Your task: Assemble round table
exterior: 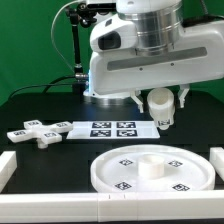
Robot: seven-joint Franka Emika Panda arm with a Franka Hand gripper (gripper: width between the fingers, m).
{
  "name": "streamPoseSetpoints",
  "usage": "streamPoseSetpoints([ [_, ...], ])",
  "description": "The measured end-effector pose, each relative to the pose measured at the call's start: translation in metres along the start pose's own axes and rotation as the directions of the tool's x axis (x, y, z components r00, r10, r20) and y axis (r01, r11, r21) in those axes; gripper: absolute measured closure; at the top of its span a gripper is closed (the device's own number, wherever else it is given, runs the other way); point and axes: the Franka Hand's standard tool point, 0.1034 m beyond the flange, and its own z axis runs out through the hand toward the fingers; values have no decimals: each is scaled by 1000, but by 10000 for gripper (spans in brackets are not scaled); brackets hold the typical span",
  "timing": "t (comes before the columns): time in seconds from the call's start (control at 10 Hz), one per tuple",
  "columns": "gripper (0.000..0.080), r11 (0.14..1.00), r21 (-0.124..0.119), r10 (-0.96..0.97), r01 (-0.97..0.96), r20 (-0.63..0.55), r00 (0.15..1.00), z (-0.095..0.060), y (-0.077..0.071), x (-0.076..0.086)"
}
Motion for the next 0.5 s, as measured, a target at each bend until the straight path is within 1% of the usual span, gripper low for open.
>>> streamPoseSetpoints([
  [0.1,390,999,-9,-52,52,-79,995,-7,3,8],
  [0.2,390,994,-18,-108,106,-117,987,-20,6,12],
  [0.3,390,992,-31,-127,123,-198,972,-31,6,23],
  [0.5,390,992,-58,-126,113,-331,935,-28,10,26],
])
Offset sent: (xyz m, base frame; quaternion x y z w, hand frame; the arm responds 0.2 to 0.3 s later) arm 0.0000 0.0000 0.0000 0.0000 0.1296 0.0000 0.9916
